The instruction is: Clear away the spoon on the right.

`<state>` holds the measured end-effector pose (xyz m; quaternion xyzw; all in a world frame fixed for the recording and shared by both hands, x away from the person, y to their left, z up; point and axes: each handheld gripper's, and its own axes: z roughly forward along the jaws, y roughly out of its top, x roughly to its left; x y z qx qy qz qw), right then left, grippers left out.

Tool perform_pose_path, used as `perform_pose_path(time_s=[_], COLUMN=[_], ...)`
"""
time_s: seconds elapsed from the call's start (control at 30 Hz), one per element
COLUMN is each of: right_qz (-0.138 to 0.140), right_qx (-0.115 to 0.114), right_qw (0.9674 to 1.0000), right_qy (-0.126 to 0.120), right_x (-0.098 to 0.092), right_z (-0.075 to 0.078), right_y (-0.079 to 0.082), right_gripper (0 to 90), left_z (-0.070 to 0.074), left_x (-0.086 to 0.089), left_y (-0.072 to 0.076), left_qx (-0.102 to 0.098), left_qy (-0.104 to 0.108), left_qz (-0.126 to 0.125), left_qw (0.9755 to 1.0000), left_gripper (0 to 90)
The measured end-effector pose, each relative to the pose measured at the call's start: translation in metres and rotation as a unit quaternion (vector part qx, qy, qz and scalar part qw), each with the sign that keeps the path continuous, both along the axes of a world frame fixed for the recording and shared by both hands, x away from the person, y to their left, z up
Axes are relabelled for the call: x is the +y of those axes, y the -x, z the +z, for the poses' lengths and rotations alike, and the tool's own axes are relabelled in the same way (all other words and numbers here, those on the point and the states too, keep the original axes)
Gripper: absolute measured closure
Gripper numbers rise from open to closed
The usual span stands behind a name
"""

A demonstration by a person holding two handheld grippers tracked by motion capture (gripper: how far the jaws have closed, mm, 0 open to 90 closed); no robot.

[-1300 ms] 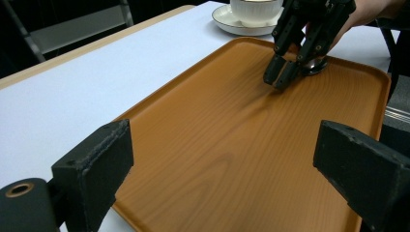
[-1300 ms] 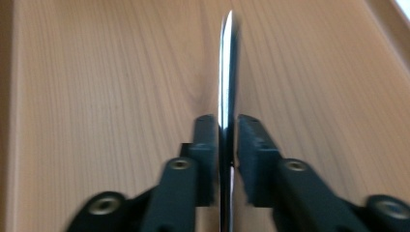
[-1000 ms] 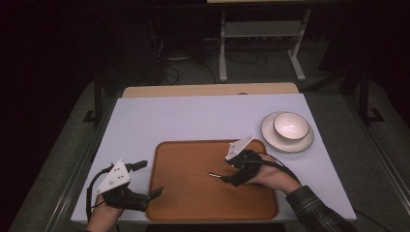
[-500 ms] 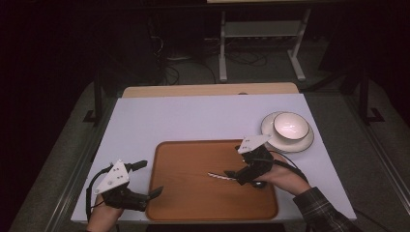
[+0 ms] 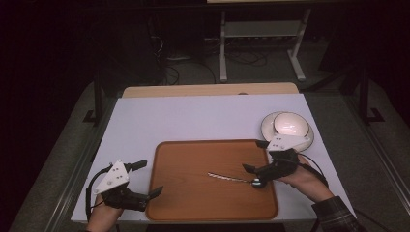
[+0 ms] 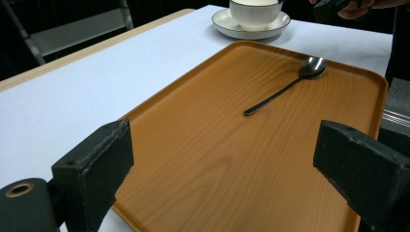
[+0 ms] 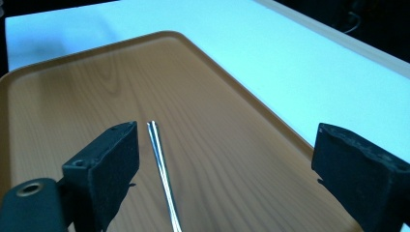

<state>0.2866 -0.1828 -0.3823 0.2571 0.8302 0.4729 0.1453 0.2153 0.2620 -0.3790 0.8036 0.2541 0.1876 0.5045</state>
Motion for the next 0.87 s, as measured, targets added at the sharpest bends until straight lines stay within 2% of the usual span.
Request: perform_pose_path(time_s=[0.23, 0.47, 0.57, 0.87], right_qz=[-0.026, -0.041, -0.041, -0.042], right_qx=[-0.006, -0.012, -0.012, -0.016], right_qw=[0.9995, 0.9984, 0.998, 0.9979], right_qy=[-0.016, -0.038, -0.046, -0.048], right_x=[-0.027, -0.046, -0.05, -0.053], right_z=[-0.001, -0.005, -0.006, -0.007], right_y=[0.009, 0.018, 0.022, 0.023], right_gripper=[9.3, 9.3, 9.3, 9.4], left_z=[0.0, 0.0, 0.0, 0.0], left_x=[0.0, 0.001, 0.002, 0.002], left_y=[0.0, 0.0, 0.0, 0.0], left_qx=[0.0, 0.0, -0.001, -0.002], left_qy=[-0.001, 0.0, 0.0, 0.001], left_qz=[0.0, 0.003, 0.005, 0.005], left_qw=[1.0, 1.0, 1.0, 1.0], left_gripper=[6.5, 6.5, 6.5, 6.5])
